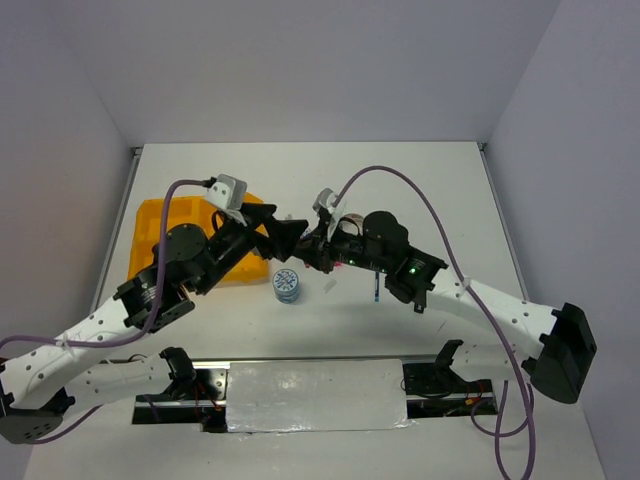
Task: Sort the stationery into containers
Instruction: Close the pen cap on the pen, then place the pen in the storage box.
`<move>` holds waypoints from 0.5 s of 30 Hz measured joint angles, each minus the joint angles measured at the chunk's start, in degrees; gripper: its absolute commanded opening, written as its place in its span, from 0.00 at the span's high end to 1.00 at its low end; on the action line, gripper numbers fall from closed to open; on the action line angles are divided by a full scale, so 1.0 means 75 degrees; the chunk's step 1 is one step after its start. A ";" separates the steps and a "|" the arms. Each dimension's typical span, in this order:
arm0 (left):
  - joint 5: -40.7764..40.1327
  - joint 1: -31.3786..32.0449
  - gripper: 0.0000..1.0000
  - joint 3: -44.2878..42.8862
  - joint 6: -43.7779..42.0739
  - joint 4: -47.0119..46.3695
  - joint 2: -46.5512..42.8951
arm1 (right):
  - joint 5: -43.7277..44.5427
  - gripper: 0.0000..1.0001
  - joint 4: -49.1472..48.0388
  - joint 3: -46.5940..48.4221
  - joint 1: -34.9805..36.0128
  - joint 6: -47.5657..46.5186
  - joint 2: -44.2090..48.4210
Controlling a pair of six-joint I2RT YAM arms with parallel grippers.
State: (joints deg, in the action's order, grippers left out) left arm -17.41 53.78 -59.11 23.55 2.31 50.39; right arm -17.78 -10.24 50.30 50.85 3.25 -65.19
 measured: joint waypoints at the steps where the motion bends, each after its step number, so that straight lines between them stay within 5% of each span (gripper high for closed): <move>1: -0.0111 0.0000 0.04 -0.0006 0.0015 0.0038 -0.0067 | 0.0064 1.00 0.0006 0.0023 0.0000 -0.0026 -0.0143; 9: -0.3713 -0.0003 0.01 -0.1658 0.1478 0.2626 -0.0414 | -0.0236 1.00 0.0490 0.1064 0.0000 -0.1067 -0.2095; 15: -0.4677 -0.0006 0.01 -0.1982 0.2122 0.4456 -0.1157 | -0.0941 0.99 0.1536 0.4249 0.0000 -0.2194 -0.4596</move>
State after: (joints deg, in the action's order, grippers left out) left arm -52.49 53.74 -73.97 39.46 35.73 41.71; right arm -24.84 1.28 82.17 50.85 -13.21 -99.66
